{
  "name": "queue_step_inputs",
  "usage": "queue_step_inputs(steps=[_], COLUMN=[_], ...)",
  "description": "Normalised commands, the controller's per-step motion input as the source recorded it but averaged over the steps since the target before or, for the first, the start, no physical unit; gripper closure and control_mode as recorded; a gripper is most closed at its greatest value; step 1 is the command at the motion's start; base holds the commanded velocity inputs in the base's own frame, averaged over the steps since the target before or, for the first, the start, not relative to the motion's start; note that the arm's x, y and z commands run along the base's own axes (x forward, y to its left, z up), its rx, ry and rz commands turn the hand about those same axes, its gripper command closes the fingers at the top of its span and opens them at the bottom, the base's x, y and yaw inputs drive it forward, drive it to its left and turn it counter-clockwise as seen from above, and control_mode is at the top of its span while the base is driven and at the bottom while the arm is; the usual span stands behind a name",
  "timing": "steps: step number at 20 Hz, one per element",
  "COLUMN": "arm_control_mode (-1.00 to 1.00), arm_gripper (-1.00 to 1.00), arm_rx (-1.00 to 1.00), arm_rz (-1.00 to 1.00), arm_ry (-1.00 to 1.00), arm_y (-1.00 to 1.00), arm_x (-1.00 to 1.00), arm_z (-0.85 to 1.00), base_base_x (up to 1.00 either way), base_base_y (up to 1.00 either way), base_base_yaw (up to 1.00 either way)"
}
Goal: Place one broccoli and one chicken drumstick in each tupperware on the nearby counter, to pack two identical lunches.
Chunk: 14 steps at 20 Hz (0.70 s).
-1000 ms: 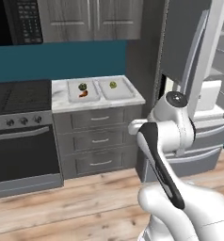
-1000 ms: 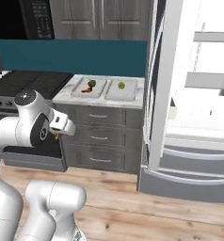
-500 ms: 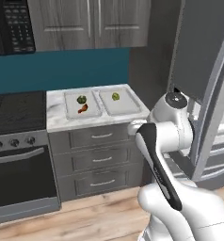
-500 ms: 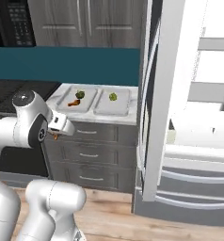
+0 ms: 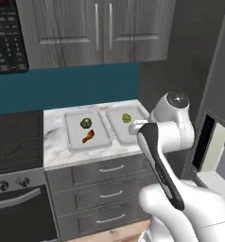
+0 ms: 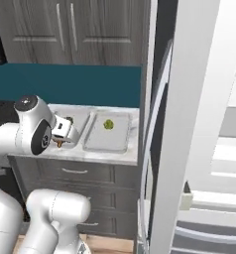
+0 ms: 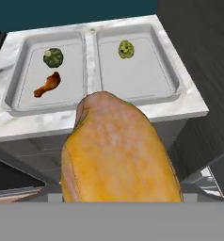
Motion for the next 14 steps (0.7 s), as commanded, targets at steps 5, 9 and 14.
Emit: queue_step_inputs(steps=[5,9,14], arm_control_mode=[1.00,1.00,-1.00], arm_gripper=[1.00,1.00,1.00], arm_rx=[0.00,0.00,0.00], arm_rz=[0.00,0.00,-0.01], arm_ry=[0.00,0.00,0.00], arm_y=[0.00,0.00,-0.01], arm_x=[0.00,0.00,0.01], arm_z=[0.00,0.00,-0.06], base_base_x=[0.85,0.69,0.27], base_base_y=[0.00,-0.02,0.00], base_base_yaw=[-0.04,-0.06,-0.05])
